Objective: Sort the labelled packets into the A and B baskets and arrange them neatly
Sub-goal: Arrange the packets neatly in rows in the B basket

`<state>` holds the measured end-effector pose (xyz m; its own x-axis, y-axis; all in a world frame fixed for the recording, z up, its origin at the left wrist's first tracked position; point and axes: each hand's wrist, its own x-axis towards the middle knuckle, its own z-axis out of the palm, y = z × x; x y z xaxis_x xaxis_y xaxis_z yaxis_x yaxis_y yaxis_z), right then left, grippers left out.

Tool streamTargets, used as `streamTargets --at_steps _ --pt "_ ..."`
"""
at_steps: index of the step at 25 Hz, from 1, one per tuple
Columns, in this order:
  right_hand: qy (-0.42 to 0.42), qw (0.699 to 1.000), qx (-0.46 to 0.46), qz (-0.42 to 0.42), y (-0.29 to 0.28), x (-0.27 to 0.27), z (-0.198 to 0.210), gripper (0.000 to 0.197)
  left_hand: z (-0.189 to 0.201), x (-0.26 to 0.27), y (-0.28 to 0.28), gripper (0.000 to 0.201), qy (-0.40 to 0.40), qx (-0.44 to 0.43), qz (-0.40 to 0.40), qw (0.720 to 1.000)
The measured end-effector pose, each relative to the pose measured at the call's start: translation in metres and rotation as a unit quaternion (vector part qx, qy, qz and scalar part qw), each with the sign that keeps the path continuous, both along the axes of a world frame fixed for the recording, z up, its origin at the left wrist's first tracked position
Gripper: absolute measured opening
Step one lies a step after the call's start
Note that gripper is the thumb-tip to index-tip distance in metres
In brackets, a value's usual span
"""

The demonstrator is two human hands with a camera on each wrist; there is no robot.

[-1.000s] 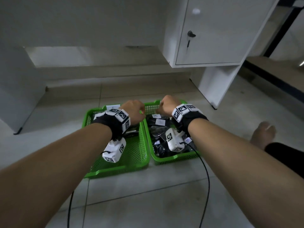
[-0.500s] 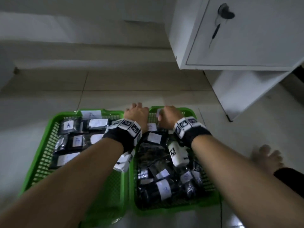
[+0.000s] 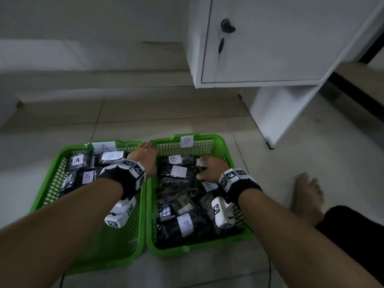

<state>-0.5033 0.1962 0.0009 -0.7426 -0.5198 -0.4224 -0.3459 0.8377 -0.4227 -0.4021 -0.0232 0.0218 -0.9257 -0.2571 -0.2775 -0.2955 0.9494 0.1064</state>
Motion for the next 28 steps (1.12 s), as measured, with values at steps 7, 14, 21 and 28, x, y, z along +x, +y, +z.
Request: streamTargets --at_steps 7,14,21,28 --pt "0.052 0.998 -0.04 -0.015 -0.015 -0.009 -0.016 0.047 0.01 -0.023 0.028 0.03 0.047 0.005 -0.018 0.999" --pt "-0.005 0.998 -0.051 -0.041 -0.027 -0.021 -0.027 0.049 0.005 -0.036 0.022 0.062 -0.05 -0.033 0.052 0.997" --pt "0.025 0.99 -0.104 -0.089 -0.033 -0.024 -0.04 0.028 0.008 -0.019 -0.002 0.076 0.014 0.021 0.046 0.999" --pt "0.016 0.981 -0.147 -0.128 -0.037 -0.022 -0.038 0.016 0.004 -0.02 0.001 0.076 -0.011 -0.007 0.028 1.0"
